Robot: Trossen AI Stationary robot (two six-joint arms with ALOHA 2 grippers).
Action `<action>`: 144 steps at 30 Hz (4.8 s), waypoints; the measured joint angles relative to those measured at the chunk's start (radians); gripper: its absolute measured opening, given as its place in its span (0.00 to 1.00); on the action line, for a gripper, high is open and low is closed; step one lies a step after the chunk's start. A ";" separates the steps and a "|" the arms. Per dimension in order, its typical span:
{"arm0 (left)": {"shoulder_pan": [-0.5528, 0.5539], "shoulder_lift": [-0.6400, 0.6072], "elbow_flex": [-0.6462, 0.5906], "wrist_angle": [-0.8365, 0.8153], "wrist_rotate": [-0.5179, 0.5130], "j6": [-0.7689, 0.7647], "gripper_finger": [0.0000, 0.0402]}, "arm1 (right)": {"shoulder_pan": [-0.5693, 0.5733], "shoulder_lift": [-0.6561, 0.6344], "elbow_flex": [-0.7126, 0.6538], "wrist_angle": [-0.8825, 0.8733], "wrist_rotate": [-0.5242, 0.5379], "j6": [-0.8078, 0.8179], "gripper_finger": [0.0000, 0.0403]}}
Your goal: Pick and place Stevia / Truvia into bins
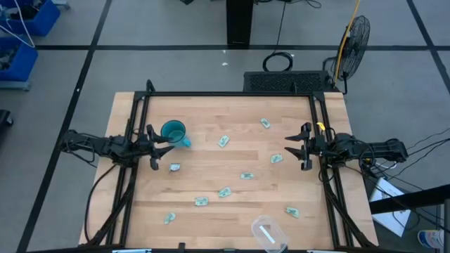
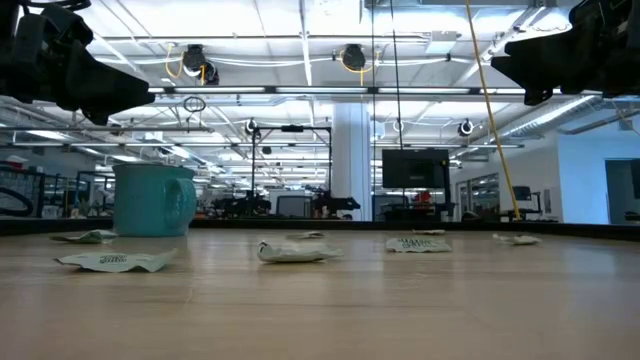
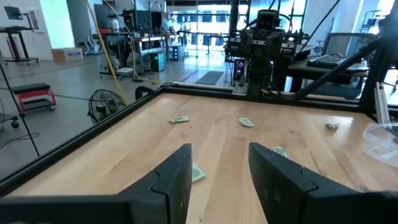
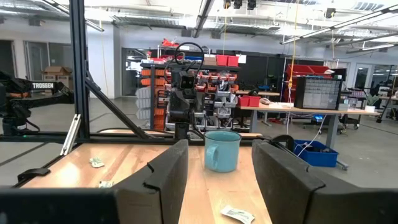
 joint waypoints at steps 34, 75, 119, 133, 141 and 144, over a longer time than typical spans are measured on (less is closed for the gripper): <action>0.000 0.000 -0.002 0.170 0.015 -0.221 0.41 | 0.000 0.000 0.000 0.001 0.000 0.000 0.43; 0.066 0.822 0.460 0.218 -0.052 0.023 0.41 | 0.000 0.000 0.000 0.059 0.031 -0.133 0.43; -0.140 1.346 0.462 -0.436 0.102 -0.724 0.40 | 0.000 0.000 0.000 0.077 0.034 -0.203 0.43; -0.140 1.345 0.456 -0.321 0.098 -0.719 0.02 | 0.000 0.000 0.000 0.104 0.034 -0.204 0.43; -0.099 1.341 0.457 0.268 0.109 -0.458 0.03 | 0.000 0.000 0.000 0.107 0.131 -0.206 0.42; -0.069 1.357 0.503 0.400 0.162 -0.345 0.02 | 0.000 0.001 0.000 0.115 0.216 -0.204 0.42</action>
